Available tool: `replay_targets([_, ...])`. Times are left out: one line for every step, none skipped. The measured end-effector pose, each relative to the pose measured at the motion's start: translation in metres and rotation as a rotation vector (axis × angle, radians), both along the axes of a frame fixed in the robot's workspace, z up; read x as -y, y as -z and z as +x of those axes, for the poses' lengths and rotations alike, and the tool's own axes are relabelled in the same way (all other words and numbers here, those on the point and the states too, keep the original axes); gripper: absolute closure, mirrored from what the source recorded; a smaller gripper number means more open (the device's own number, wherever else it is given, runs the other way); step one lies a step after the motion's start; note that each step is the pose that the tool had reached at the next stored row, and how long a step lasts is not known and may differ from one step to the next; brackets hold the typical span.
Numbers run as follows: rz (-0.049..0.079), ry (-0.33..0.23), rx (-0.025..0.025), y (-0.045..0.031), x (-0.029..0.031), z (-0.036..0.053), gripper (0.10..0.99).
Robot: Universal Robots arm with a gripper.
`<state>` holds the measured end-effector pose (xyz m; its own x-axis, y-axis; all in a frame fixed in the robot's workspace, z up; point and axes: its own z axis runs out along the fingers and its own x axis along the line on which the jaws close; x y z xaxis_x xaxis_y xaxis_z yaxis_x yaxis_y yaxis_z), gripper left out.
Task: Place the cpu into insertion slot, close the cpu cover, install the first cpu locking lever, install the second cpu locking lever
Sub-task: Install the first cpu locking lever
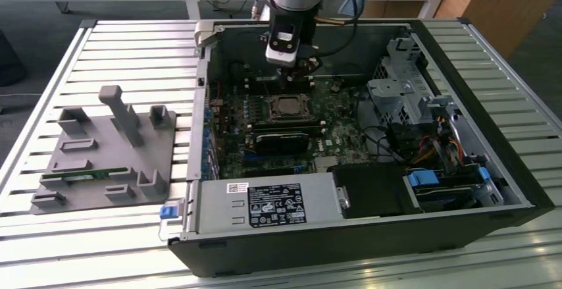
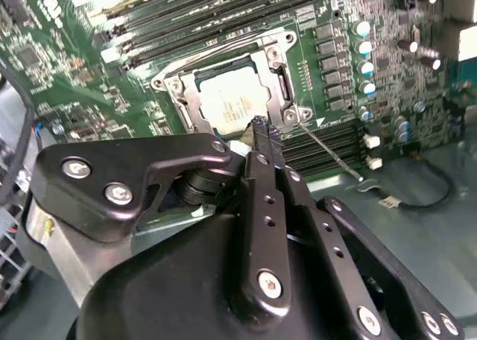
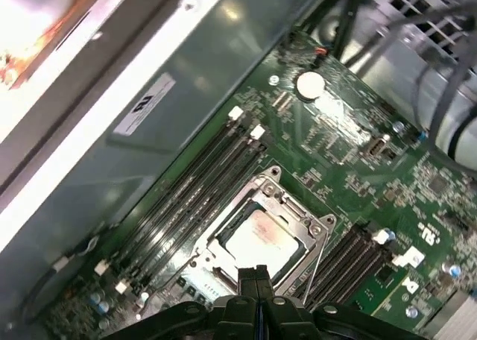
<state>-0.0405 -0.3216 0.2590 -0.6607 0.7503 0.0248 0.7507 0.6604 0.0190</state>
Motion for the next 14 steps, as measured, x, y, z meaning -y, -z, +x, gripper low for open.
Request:
replay_targets([0.0, -0.018, 0.0, 0.0, 0.0, 0.0, 0.98])
replay_targets([0.0, -0.036, 0.0, 0.0, 0.0, 0.0, 0.98])
replay_targets([0.0, -0.054, 0.0, 0.0, 0.0, 0.0, 0.98])
replay_targets([0.0, -0.072, 0.0, 0.0, 0.0, 0.0, 0.98])
replay_targets([0.0, -0.091, 0.0, 0.0, 0.0, 0.0, 0.98])
replay_targets([0.0, -0.109, 0.0, 0.0, 0.0, 0.0, 0.98])
replay_targets([0.0, -0.127, 0.0, 0.0001, 0.0, 0.0, 0.98])
replay_targets([0.0, -0.145, 0.0, 0.0001, 0.0, 0.0, 0.98])
replay_targets([0.0, -0.163, 0.0, 0.0001, 0.0, 0.0, 0.98])
replay_targets([0.0, -0.181, 0.0, 0.0001, 0.0, 0.0, 0.98])
replay_targets([0.0, -0.199, 0.0, 0.0001, 0.0, 0.0, 0.98])
replay_targets([0.0, -0.217, 0.0, 0.0001, 0.0, 0.0, 0.98])
replay_targets([0.0, -0.236, 0.0, 0.0001, 0.0, 0.0, 0.98])
replay_targets([0.0, -0.254, 0.0, 0.0001, 0.0, 0.0, 0.98])
